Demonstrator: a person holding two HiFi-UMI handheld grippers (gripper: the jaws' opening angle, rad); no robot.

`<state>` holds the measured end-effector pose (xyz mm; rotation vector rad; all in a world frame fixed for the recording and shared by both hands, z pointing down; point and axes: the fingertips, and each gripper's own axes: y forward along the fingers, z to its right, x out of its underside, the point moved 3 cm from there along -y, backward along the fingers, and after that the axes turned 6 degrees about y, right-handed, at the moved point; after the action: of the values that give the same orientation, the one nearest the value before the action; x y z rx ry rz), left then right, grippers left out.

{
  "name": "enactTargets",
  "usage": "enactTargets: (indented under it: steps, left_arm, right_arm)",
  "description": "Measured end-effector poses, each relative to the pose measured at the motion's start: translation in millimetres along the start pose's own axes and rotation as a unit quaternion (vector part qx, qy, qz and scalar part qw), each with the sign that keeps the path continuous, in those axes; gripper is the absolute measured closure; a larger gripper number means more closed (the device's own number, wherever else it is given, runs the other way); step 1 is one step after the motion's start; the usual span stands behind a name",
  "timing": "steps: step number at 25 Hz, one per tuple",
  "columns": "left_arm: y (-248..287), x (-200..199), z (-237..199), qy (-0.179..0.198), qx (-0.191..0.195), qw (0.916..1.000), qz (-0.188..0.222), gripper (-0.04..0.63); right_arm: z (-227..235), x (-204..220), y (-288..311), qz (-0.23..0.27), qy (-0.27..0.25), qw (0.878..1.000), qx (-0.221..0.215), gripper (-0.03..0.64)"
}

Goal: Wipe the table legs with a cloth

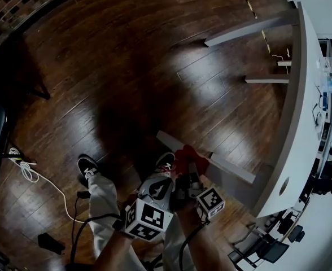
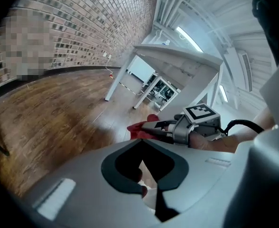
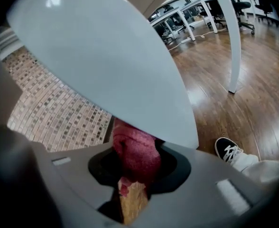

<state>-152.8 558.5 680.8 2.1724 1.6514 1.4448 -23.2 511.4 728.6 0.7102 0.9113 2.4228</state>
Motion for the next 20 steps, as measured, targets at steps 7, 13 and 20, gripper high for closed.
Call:
enactTargets:
  steps: [7, 13, 20]
  left_arm:
    - [17, 47, -34, -0.049, -0.012, 0.9986, 0.016, 0.600]
    - [32, 77, -66, -0.072, -0.019, 0.9968, 0.027, 0.600]
    - [45, 83, -92, -0.065, -0.013, 0.9975, 0.025, 0.600]
  right_arm:
    - [53, 24, 56, -0.013, -0.028, 0.999, 0.029, 0.512]
    - [102, 50, 108, -0.026, -0.047, 0.997, 0.049, 0.512]
    - [149, 75, 153, -0.037, -0.062, 0.995, 0.063, 0.512]
